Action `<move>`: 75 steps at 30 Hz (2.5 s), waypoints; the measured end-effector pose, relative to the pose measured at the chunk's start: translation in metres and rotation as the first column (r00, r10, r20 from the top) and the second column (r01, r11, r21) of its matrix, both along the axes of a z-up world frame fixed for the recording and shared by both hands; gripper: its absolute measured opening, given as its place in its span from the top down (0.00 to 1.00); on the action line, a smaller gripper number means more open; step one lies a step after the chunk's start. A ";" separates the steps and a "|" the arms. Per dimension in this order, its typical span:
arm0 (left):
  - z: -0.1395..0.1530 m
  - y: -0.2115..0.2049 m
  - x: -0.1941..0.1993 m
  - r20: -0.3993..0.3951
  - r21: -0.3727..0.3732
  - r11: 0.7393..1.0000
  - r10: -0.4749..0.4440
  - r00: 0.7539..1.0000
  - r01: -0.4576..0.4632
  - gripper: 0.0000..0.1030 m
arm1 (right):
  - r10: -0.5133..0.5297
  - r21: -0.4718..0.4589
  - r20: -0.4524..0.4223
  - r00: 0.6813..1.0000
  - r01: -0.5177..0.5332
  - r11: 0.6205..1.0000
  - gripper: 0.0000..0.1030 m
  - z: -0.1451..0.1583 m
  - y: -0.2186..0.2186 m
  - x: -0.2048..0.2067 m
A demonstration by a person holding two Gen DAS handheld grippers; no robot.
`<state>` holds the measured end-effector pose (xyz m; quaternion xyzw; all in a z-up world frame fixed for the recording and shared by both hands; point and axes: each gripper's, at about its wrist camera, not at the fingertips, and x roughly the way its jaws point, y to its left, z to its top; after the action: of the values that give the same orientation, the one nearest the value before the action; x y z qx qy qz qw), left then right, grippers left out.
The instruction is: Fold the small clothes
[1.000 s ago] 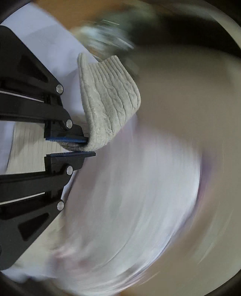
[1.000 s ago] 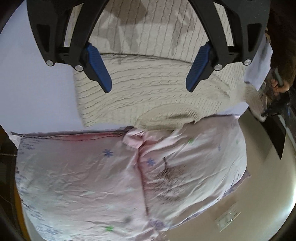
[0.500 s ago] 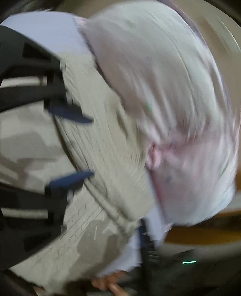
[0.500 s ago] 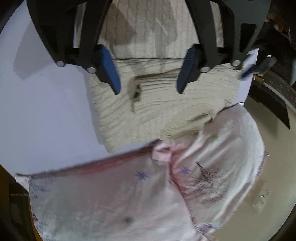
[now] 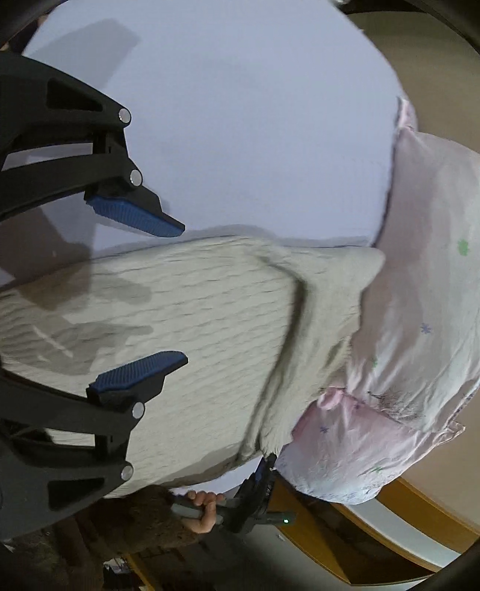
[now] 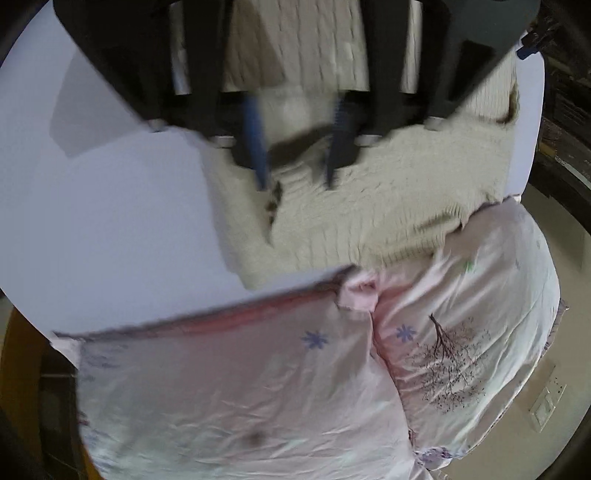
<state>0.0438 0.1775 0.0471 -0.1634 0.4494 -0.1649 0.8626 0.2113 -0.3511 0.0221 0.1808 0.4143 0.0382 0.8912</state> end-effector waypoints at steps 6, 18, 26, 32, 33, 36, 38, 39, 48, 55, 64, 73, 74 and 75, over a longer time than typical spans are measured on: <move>-0.005 0.003 -0.032 0.007 -0.054 0.998 -0.013 1.000 0.014 0.33 | -0.017 -0.022 -0.043 0.999 0.016 1.000 0.36 -0.014 -0.037 -0.099; -0.017 -0.010 -0.080 -0.037 -0.207 0.975 -0.089 0.995 0.079 0.79 | 0.226 0.417 -0.078 0.971 -0.174 0.892 0.91 -0.067 -0.040 -0.227; 0.019 0.000 -0.042 0.032 -0.312 0.944 -0.105 0.994 0.110 0.93 | 0.215 0.578 0.165 0.963 -0.271 0.770 0.94 -0.022 -0.045 -0.175; 0.066 0.016 0.081 0.152 -0.277 0.960 0.078 0.985 -0.033 0.93 | 0.026 0.613 0.270 0.963 -0.193 0.766 0.94 0.014 -0.072 -0.046; 0.063 0.019 0.112 0.146 -0.281 0.956 0.129 0.981 -0.084 0.93 | -0.011 0.622 0.234 0.972 -0.141 0.770 0.94 0.005 -0.075 -0.018; 0.038 0.019 0.185 0.077 -0.207 0.960 0.211 0.974 -0.191 0.93 | -0.099 0.591 0.074 0.992 0.036 0.806 0.94 -0.035 -0.081 0.042; 0.014 0.020 0.216 -0.022 -0.181 0.957 0.228 0.973 -0.228 0.93 | -0.109 0.578 -0.024 0.994 0.103 0.810 0.93 -0.060 -0.077 0.062; 0.001 0.021 0.225 -0.072 -0.194 0.950 0.235 0.969 -0.245 0.93 | -0.113 0.586 -0.044 0.993 0.117 0.802 0.92 -0.070 -0.075 0.066; 0.030 0.053 0.184 0.010 -0.321 0.923 0.227 0.974 -0.212 0.24 | -0.149 0.573 0.269 0.951 -0.034 0.819 0.05 -0.028 -0.085 0.030; 0.001 0.041 0.164 -0.113 -0.310 0.944 0.082 0.990 -0.114 0.30 | -0.098 0.559 0.245 0.964 -0.058 0.827 0.05 -0.031 -0.078 0.029; -0.019 0.040 0.160 -0.201 -0.360 0.900 0.181 0.963 -0.244 0.62 | -0.050 0.557 0.253 0.966 -0.103 0.824 0.05 -0.029 -0.068 0.031; -0.001 0.015 0.158 -0.145 -0.126 0.961 0.226 0.963 -0.245 0.61 | -0.043 0.599 0.288 0.957 -0.145 0.787 0.05 -0.022 -0.081 0.025; -0.001 0.011 0.161 -0.149 -0.125 0.965 0.210 0.966 -0.229 0.61 | -0.035 0.598 0.289 0.957 -0.152 0.787 0.05 -0.022 -0.080 0.025; -0.002 0.009 0.165 -0.170 -0.154 0.964 0.189 0.967 -0.216 0.79 | -0.031 0.597 0.291 0.956 -0.156 0.787 0.05 -0.021 -0.079 0.025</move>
<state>0.2093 0.1860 0.0448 -0.2942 0.4798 -0.1004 0.8205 0.2360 -0.4298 0.0013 0.4388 0.2524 0.2260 0.8323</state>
